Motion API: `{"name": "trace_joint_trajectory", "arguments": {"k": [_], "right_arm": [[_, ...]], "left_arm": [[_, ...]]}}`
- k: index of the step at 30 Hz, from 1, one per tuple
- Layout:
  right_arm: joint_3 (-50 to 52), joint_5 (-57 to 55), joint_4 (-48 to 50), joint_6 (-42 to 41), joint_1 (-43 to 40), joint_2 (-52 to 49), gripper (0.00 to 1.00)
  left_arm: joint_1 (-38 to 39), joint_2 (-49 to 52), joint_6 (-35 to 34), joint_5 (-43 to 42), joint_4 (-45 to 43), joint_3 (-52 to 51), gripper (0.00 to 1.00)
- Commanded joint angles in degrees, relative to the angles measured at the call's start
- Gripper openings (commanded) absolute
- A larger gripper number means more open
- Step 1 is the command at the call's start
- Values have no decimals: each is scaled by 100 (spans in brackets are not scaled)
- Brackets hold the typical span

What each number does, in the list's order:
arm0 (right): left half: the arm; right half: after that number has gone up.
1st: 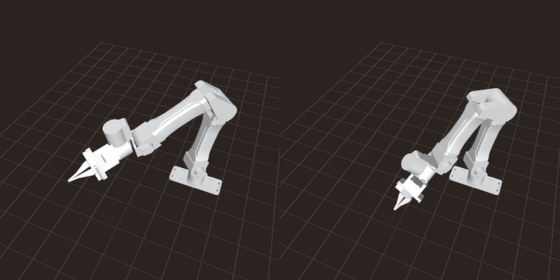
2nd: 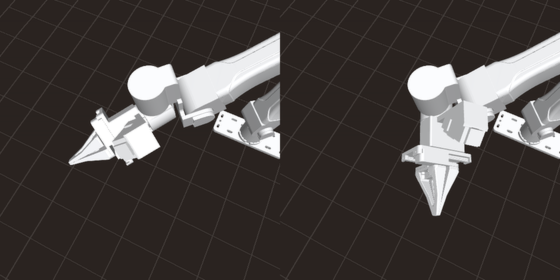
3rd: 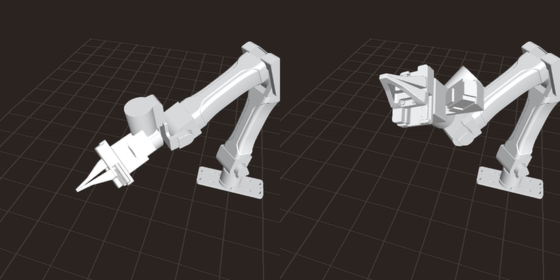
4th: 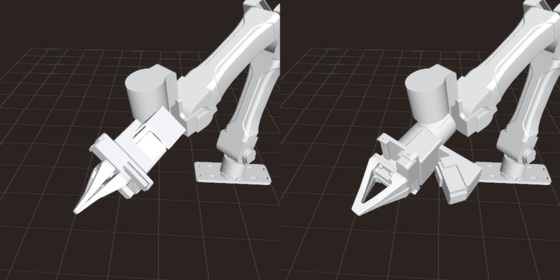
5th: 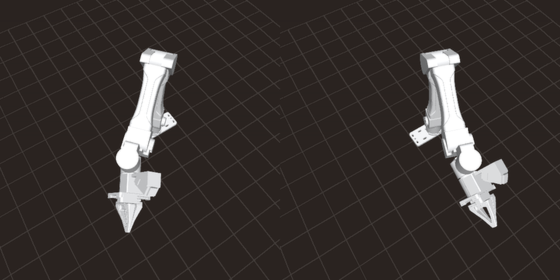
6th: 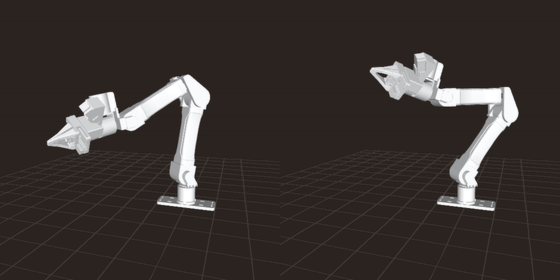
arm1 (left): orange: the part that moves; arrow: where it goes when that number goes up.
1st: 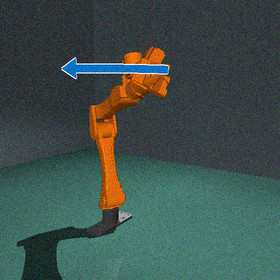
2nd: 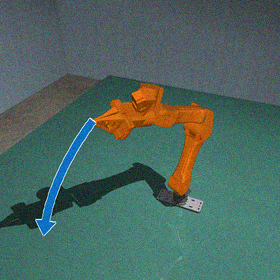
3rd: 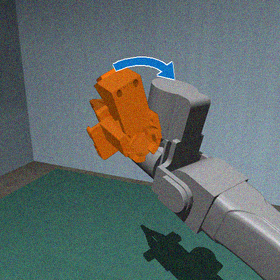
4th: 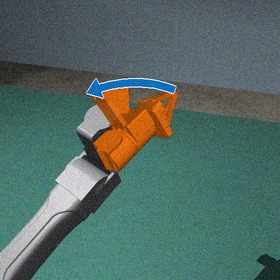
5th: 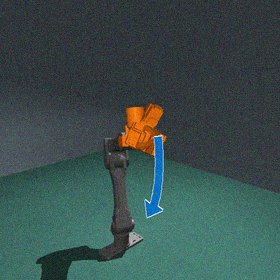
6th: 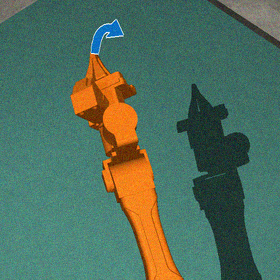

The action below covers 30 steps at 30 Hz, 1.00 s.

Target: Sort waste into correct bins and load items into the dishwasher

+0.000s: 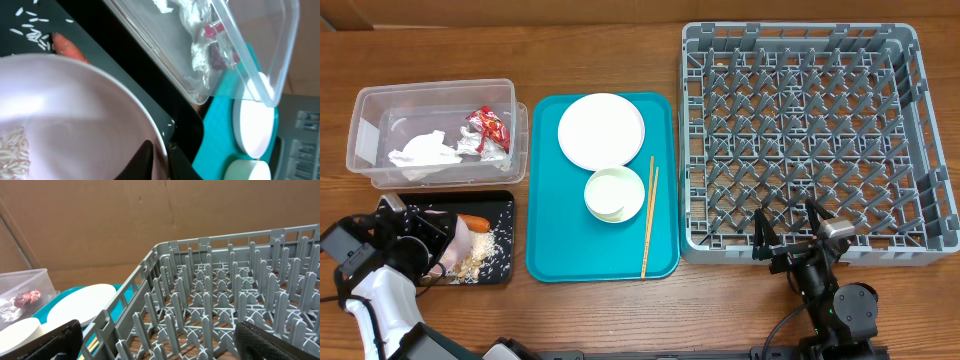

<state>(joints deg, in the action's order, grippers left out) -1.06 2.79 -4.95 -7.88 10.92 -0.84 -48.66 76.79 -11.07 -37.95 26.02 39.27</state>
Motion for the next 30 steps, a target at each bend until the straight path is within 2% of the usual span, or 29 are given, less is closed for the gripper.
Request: {"name": "trace_joint_trajectory", "arguments": {"k": [1, 9, 14, 22, 25, 30], "right_arm": [[59, 33, 35, 17, -17, 66, 100], [59, 33, 35, 17, -17, 66, 100], [59, 33, 35, 17, -17, 66, 100], [59, 33, 35, 17, -17, 66, 100], [59, 33, 35, 17, -17, 66, 100], [59, 33, 35, 17, -17, 66, 100]], "left_arm": [[87, 59, -142, 417, -33, -63, 15], [111, 83, -140, 540, -13, -66, 18], [114, 133, -142, 538, -7, -66, 25], [468, 734, -140, 538, -236, -66, 27], [627, 973, -138, 538, -409, -66, 25], [632, 1019, -140, 505, -404, -15, 15]]}}
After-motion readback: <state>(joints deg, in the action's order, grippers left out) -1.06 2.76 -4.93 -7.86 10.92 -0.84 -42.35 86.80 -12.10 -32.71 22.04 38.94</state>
